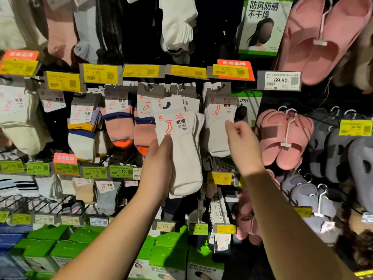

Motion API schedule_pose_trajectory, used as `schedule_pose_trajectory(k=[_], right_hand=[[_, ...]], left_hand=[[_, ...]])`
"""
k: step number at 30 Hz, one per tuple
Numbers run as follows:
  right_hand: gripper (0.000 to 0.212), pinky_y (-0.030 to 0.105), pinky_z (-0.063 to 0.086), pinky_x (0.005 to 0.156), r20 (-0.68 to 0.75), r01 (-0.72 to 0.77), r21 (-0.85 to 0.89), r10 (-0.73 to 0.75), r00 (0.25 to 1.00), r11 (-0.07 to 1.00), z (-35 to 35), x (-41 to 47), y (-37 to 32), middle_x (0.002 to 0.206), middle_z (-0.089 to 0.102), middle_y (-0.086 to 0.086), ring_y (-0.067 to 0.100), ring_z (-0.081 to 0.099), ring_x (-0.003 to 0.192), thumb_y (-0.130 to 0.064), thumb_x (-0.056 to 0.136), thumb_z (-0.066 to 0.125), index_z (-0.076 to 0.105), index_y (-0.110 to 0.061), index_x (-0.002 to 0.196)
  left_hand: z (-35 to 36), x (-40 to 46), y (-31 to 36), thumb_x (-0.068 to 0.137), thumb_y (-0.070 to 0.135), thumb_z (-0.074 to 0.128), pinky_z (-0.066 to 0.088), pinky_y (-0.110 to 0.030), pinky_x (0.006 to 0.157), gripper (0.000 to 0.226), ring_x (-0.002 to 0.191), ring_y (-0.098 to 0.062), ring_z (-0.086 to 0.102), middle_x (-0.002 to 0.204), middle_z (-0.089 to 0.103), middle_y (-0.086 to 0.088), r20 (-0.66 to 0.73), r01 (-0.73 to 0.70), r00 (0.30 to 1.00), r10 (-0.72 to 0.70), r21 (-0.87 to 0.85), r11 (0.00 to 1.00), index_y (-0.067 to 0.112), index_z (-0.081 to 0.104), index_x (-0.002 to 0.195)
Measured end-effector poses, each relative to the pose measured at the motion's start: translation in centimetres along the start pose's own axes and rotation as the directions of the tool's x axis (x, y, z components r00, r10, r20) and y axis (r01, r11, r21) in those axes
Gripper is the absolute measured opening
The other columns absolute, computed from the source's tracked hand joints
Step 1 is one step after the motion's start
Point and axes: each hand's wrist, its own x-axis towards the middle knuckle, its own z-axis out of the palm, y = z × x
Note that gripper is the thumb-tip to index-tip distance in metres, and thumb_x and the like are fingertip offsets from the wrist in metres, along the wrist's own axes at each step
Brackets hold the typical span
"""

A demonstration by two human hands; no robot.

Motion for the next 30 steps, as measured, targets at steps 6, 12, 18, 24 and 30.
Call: schedule_pose_trajectory(k=[6,12,18,24,30], right_hand=[[0.02,0.015,0.04,0.062,0.17,-0.044,0.43,-0.034,0.985,0.902,2.5,-4.6,-1.4,0.07,0.059,-0.012,-0.002,0.051,0.062,-0.029,0.103,0.051,0.058,-0.023,0.084],[0.012,0.034,0.056,0.089,0.297,-0.218,0.526,0.062,0.953,0.822,2.7,-4.7,-1.0,0.103,0.075,0.008,0.017,0.071,0.098,-0.027,0.096,0.063,0.064,-0.015,0.097],[0.013,0.027,0.057,0.082,0.386,-0.311,0.644,0.054,0.921,0.699,2.8,-4.6,-0.8,0.109,0.076,0.003,0.015,0.072,0.101,-0.014,0.098,0.058,0.063,-0.014,0.111],[0.028,0.04,0.052,0.101,0.37,-0.323,0.679,0.073,0.926,0.659,2.7,-4.2,-0.9,0.122,0.072,0.001,0.018,0.068,0.114,-0.017,0.101,0.055,0.06,-0.017,0.129],[0.026,0.046,0.048,0.106,0.327,-0.337,0.697,0.137,0.935,0.633,1.6,-2.7,-0.3,0.123,0.071,-0.002,0.019,0.064,0.119,-0.024,0.103,0.053,0.058,-0.023,0.128]], left_hand=[[1.1,-0.6,-0.7,0.103,0.031,0.052,0.055,-0.022,0.076,0.012,0.09,0.0,0.072,0.093,0.076,0.017,0.075,-0.008,0.997,0.008,-0.006,1.0,0.029,0.063,0.103],[1.5,-1.0,-1.2,0.1,0.027,0.059,0.055,-0.029,0.077,0.012,0.089,-0.01,0.073,0.097,0.076,0.004,0.121,-0.02,0.992,0.017,0.022,1.0,0.019,0.059,0.108],[1.6,-0.8,-1.5,0.099,0.028,0.061,0.054,-0.034,0.086,0.009,0.093,-0.01,0.072,0.103,0.075,0.004,0.185,-0.046,0.982,0.032,0.076,0.996,0.025,0.056,0.106],[1.7,-0.7,-1.3,0.1,0.036,0.056,0.052,-0.016,0.069,0.014,0.085,0.0,0.07,0.098,0.072,0.009,0.147,-0.069,0.988,0.053,0.106,0.992,0.025,0.055,0.109],[0.9,0.0,-1.0,0.105,0.026,0.05,0.047,-0.015,0.05,0.014,0.063,0.002,0.064,0.085,0.067,0.005,-0.031,-0.032,0.999,0.033,0.025,0.999,0.014,0.057,0.108]])
